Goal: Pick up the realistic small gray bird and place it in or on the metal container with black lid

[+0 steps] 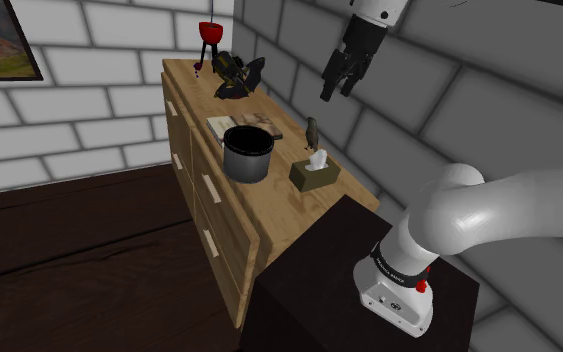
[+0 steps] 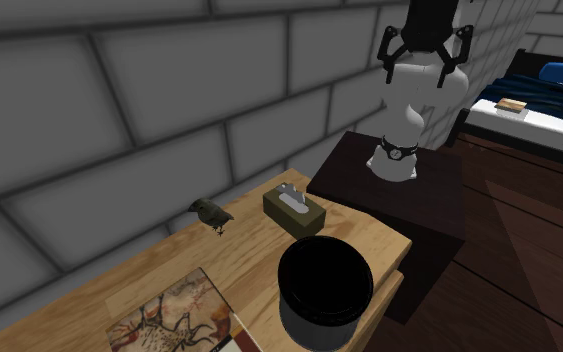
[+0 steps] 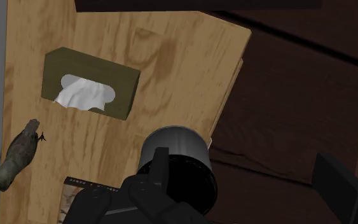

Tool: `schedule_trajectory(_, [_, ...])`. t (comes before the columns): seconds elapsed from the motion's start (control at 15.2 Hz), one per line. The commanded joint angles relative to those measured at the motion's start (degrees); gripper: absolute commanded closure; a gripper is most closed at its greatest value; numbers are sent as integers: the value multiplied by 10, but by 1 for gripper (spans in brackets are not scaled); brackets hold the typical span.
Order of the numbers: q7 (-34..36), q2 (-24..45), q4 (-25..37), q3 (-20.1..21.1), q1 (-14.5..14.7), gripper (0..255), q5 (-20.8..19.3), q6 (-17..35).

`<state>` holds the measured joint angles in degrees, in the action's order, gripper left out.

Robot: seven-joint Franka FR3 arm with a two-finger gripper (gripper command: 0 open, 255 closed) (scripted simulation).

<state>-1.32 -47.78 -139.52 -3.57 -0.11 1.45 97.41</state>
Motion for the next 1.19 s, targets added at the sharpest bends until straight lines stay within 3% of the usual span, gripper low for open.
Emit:
schedule_trajectory(0.0, [0,0,0,0,0,0,0,0])
schedule_trajectory(0.59, [-81,142,17,-85,-25,0,-36,105])
schedule_trajectory(1.12, [-159,298,79,-156,-34,0,-29,182])
